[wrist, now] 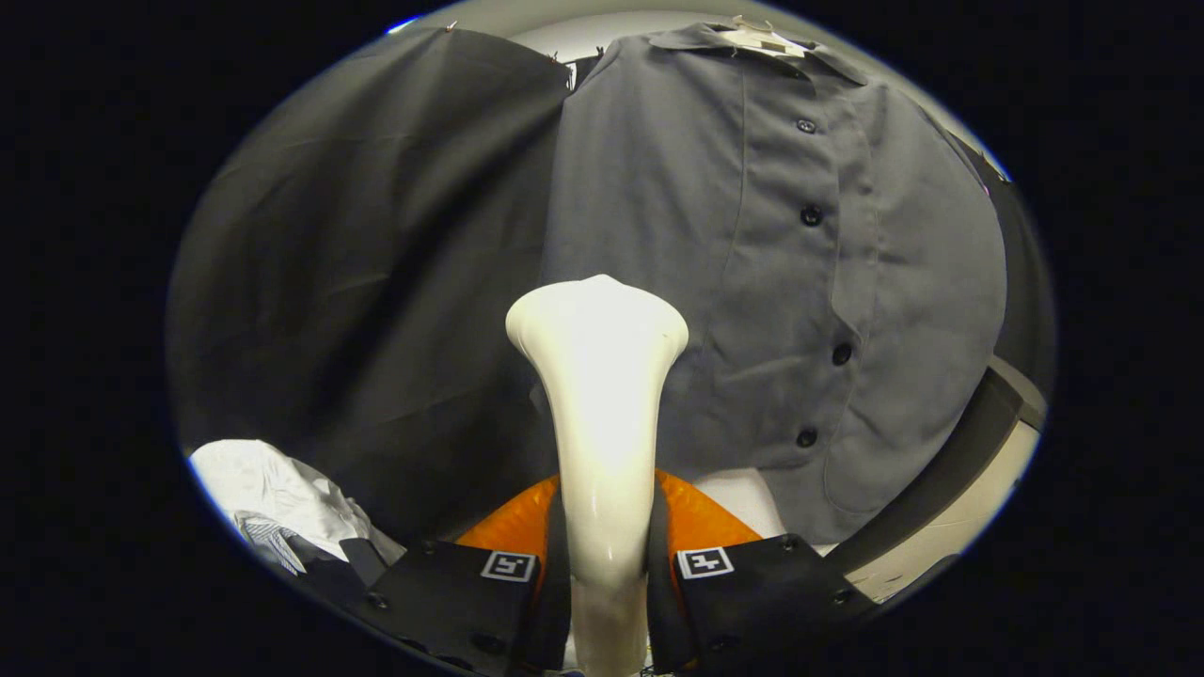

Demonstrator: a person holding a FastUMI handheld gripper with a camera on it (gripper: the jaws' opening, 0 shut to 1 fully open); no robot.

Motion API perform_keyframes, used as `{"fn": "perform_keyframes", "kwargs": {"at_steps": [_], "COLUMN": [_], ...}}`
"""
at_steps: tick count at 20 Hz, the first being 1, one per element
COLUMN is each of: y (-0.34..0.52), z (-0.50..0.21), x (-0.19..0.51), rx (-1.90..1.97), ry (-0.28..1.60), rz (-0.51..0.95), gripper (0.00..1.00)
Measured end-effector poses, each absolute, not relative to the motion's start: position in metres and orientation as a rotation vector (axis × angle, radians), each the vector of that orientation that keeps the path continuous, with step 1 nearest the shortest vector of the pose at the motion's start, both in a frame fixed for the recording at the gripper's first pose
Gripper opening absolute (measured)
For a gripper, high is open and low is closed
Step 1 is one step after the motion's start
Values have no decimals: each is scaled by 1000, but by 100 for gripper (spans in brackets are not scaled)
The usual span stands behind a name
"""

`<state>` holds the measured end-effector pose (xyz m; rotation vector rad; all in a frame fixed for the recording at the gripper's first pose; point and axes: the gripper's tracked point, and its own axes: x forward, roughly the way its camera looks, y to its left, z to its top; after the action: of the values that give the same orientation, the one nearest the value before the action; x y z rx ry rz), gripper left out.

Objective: Iron the clothes twice with a garment steamer, once on the left side and once on the right side.

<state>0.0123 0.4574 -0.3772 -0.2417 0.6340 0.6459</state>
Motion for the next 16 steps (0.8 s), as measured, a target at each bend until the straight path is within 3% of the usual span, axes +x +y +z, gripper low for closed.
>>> {"fn": "perform_keyframes", "kwargs": {"at_steps": [8, 16], "y": [442, 435], "z": [-403, -320], "x": [-5, 10], "rx": [-252, -168], "ry": [708, 565], "rz": [632, 651], "gripper": [41, 41]}}
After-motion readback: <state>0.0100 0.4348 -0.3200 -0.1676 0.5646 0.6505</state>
